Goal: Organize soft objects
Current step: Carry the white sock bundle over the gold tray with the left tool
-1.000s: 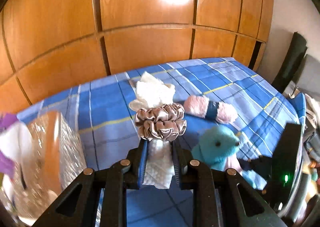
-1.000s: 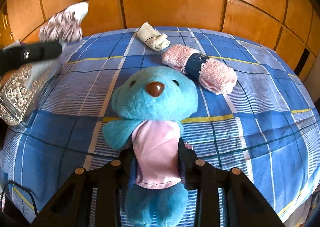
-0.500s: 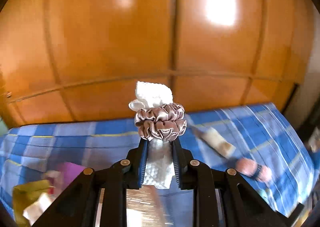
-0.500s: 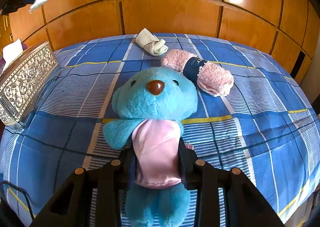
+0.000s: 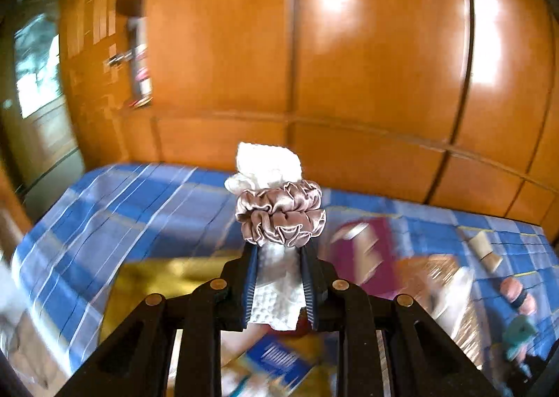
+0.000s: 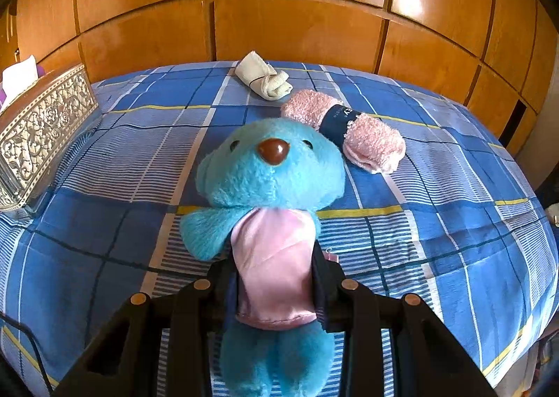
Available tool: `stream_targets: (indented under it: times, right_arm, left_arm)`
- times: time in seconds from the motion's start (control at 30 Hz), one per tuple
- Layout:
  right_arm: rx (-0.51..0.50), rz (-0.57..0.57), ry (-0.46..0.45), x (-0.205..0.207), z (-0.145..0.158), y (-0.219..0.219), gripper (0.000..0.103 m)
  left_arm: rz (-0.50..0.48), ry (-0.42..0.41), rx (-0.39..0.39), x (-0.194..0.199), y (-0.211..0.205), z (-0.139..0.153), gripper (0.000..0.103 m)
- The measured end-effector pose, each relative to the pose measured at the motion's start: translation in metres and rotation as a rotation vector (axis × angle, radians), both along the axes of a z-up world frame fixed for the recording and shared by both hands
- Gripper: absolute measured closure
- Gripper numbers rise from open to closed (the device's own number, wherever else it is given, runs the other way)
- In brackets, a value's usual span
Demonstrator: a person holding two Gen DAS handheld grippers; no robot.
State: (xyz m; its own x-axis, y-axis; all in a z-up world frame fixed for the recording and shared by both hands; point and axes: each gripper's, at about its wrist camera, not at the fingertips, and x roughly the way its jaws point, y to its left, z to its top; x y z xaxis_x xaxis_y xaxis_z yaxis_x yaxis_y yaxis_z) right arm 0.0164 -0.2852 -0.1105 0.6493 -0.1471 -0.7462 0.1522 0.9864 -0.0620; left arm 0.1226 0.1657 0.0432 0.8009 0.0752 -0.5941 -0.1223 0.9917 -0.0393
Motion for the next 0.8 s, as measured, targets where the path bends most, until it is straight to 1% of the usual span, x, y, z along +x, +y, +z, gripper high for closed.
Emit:
stream_targets:
  times: [0.13, 0.33, 0.47, 0.8]
  right_arm:
    - [-0.017, -0.003, 0.006, 0.001, 0.0, 0.002, 0.069]
    - [-0.046, -0.009, 0.022, 0.005, 0.0, 0.007, 0.069]
    - [-0.057, -0.021, 0.027, 0.005, 0.0, 0.009, 0.069]
    - [-0.077, -0.039, 0.035, 0.006, -0.001, 0.011, 0.07]
  left_arm:
    - [0.062, 0.026, 0.005, -0.034, 0.024, -0.026, 0.079]
    - [0.108, 0.055, -0.011, -0.062, 0.042, -0.05, 0.079]
    - [0.125, 0.066, -0.007, -0.073, 0.05, -0.059, 0.079]
    - [0.165, 0.114, -0.064, -0.09, 0.065, -0.077, 0.079]
